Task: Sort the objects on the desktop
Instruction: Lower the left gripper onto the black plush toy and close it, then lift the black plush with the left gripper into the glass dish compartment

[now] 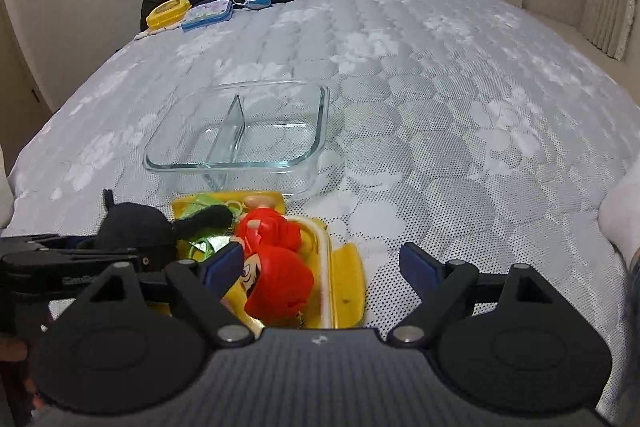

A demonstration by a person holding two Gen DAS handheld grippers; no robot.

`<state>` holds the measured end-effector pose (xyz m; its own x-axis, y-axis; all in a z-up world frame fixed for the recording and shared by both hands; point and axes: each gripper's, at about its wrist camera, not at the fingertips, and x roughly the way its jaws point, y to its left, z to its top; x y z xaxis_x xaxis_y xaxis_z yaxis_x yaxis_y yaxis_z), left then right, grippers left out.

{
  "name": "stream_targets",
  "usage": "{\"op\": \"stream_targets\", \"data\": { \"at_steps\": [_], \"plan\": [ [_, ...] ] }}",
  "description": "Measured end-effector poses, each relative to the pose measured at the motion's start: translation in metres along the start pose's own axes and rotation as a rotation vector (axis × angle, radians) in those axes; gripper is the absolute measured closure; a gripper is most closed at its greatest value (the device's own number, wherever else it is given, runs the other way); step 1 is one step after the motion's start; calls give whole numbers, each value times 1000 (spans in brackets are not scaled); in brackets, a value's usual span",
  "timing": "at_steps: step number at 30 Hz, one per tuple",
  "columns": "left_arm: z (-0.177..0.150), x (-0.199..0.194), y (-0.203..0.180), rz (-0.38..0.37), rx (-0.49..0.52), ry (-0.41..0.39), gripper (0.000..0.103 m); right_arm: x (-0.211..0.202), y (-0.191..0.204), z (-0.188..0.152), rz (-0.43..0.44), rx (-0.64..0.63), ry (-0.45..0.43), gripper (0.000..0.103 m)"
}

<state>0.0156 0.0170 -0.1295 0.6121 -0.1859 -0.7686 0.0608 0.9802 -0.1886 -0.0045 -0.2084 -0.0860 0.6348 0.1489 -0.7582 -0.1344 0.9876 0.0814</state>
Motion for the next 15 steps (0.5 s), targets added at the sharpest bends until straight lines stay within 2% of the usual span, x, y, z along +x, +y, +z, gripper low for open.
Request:
{"op": "stream_targets", "data": {
  "at_steps": [15],
  "plan": [
    [3,-7,6,-20,-36,3,29,7,2,3,-7,3,23,18]
  ]
}}
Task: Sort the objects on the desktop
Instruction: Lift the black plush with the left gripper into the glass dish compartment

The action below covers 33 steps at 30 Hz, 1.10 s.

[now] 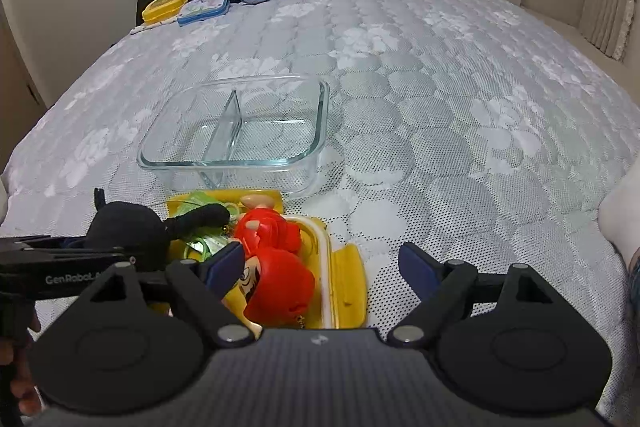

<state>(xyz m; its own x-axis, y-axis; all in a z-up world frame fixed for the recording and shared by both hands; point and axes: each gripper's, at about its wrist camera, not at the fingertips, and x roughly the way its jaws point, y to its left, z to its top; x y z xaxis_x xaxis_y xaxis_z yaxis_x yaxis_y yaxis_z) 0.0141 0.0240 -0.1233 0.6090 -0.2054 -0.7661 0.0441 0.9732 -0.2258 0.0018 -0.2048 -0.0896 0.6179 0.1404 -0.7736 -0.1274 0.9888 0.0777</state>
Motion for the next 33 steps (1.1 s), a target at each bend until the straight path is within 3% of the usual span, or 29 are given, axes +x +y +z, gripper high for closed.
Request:
{"op": "stream_targets", "data": {
  "at_steps": [12,16,19,23,30,33],
  "plan": [
    [13,-16,8,-4,-43,-35,29,7,3,-1,24,-5,26,17],
    [26,-25,4,-18,-25,-49,29,3,-4,3,69,38,61,17],
    [38,-32,0,-9,19,-58,29,-6,-11,18,127,59,83,17],
    [54,-34,0,-22,4,-54,29,-21,-20,46,150,85,38,12],
    [102,-22,0,7,61,-29,29,-18,-13,92,62,-167,-14,11],
    [124,-14,8,29,53,-44,29,-13,-15,100,40,-190,-46,11]
  ]
}}
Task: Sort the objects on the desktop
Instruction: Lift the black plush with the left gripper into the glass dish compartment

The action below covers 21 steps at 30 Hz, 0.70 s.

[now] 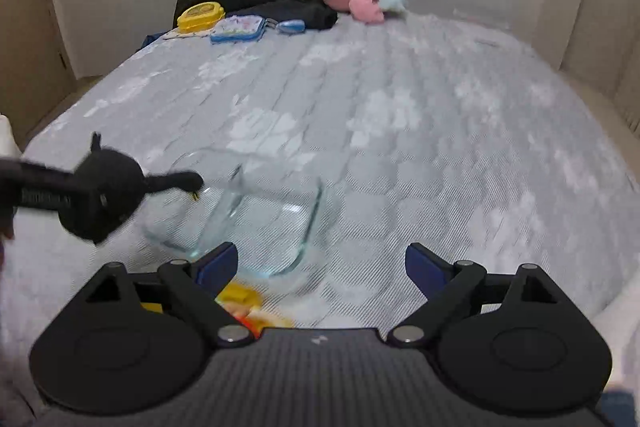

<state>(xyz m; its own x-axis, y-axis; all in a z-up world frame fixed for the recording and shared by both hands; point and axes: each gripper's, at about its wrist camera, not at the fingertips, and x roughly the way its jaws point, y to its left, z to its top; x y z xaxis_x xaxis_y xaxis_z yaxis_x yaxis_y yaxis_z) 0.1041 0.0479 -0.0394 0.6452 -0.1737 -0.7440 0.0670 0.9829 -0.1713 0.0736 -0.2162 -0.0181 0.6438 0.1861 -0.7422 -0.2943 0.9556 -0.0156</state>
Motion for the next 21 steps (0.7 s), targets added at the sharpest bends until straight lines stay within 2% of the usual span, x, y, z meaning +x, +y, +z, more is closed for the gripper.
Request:
{"op": "stream_targets", "data": {
  "at_steps": [3,5,8,11,15,21],
  "plan": [
    [8,14,5,28,4,-58,29,13,-5,-4,65,72,70,11],
    [9,29,9,40,-51,-53,29,23,-7,-8,110,116,126,11],
    [9,56,13,-28,-174,31,29,30,-6,-17,124,124,182,11],
    [8,73,12,-69,-235,77,29,32,-8,-20,121,123,191,11],
    [7,80,-2,-36,-147,50,28,32,-13,-21,109,155,192,11],
    [0,83,-8,-21,-106,52,28,40,-22,-23,121,225,239,11]
  ]
}}
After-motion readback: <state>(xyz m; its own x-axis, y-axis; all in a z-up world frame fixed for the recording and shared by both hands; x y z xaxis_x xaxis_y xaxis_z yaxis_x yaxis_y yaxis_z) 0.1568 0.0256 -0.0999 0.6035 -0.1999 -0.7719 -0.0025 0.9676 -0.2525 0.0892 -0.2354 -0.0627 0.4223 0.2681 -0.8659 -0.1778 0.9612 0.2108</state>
